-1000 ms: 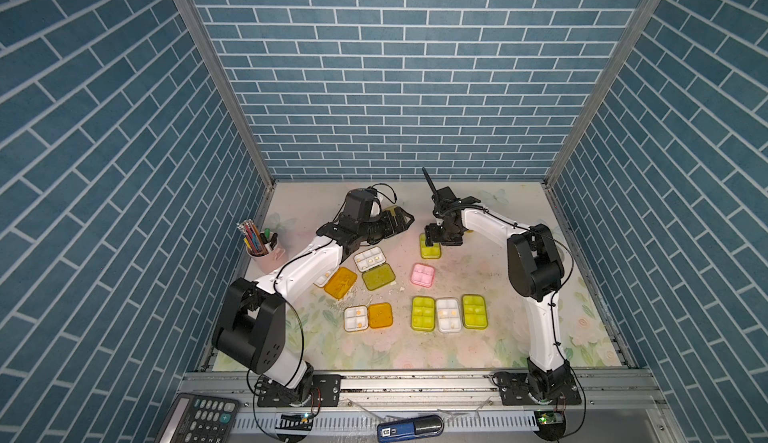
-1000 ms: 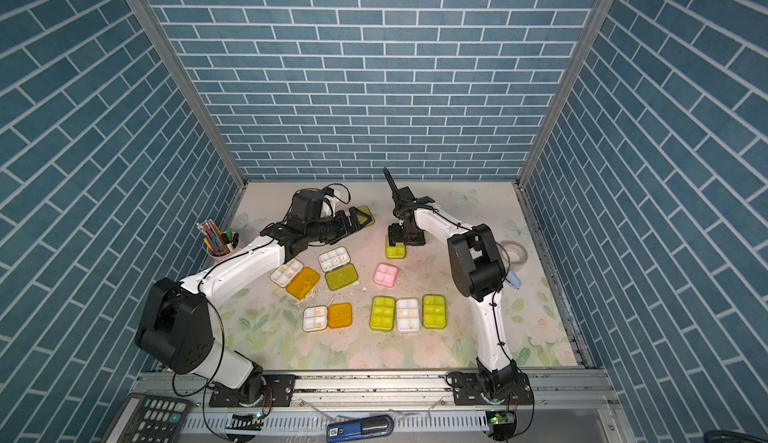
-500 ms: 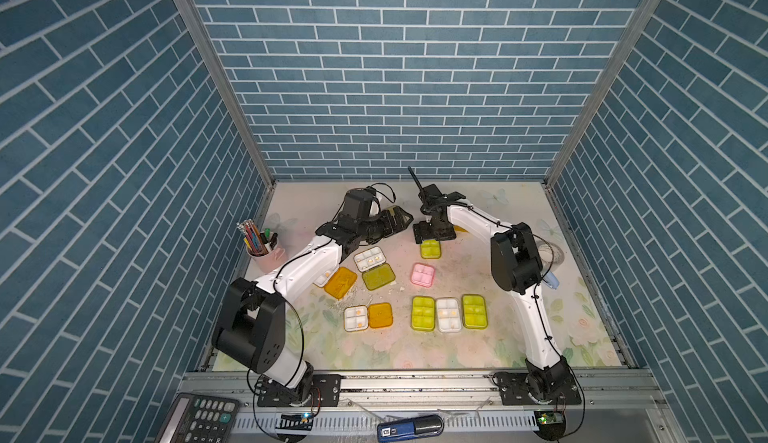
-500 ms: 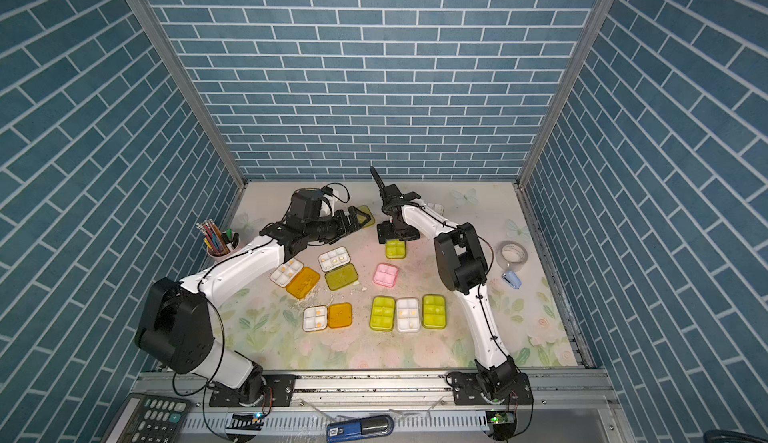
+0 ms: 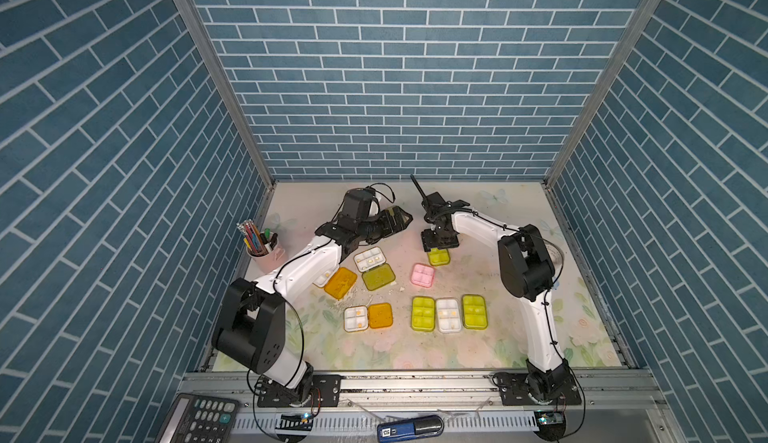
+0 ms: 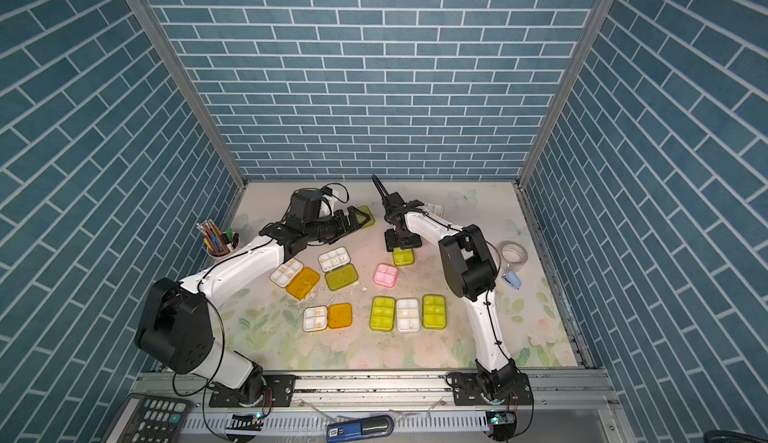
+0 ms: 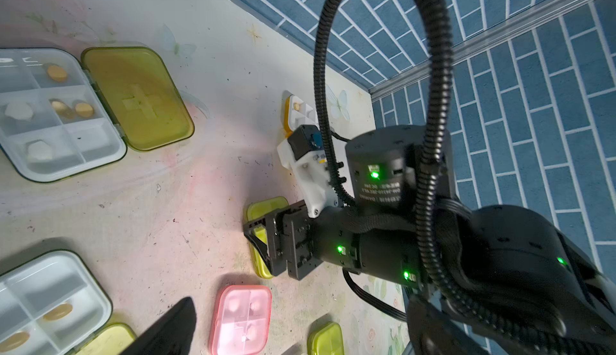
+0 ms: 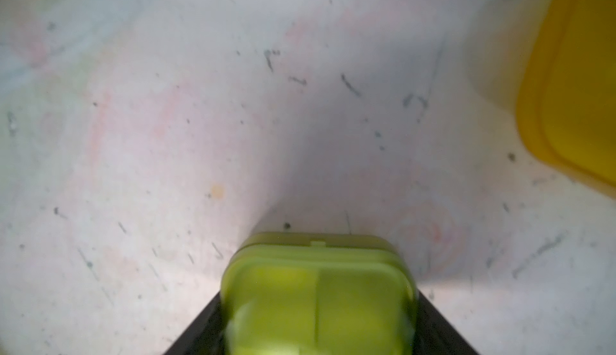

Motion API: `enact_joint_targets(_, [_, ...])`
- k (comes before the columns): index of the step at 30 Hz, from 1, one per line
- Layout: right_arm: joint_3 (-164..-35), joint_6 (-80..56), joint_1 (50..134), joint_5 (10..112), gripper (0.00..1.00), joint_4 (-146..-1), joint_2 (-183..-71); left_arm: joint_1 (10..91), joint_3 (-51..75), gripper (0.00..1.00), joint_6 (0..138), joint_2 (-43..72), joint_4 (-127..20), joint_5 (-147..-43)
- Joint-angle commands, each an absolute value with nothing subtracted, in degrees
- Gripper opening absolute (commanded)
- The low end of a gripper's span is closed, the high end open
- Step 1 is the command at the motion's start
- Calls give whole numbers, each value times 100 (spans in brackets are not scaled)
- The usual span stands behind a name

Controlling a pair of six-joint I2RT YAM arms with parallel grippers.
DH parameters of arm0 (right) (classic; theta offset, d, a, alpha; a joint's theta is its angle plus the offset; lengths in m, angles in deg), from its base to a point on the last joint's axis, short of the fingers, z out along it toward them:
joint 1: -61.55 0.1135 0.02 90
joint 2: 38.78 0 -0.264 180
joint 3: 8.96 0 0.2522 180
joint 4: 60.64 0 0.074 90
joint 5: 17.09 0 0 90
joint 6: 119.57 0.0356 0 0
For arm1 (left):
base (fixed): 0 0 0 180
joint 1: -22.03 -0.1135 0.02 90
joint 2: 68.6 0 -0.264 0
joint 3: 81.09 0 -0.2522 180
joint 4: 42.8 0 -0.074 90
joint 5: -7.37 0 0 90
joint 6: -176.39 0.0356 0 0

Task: Close pillboxes
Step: Pick up the pillbox at the center of the board, then place the pillbox at the center of the board.

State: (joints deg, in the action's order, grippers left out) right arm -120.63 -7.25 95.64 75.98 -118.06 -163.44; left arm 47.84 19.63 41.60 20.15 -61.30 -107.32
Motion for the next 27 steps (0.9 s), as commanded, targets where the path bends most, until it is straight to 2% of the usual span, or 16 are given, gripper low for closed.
enact_joint_targets(1, [-11575, -468, 9581, 7831, 66, -11533, -15648, 4746, 2019, 100, 4183, 2021, -6019, -10721])
enact_joint_targets(14, [-9366, 652, 9606, 7457, 66, -10614, -14411, 4747, 2028, 99, 4216, 1981, -6042, -10672])
enact_joint_targets(19, [-9138, 646, 9622, 7235, 67, -10510, -14343, 4752, 2037, 99, 4225, 1964, -6030, -10658])
enact_joint_targets(27, [-8937, 870, 9640, 6837, 75, -10226, -14404, 4754, 2028, 99, 4249, 2004, -6061, -10634])
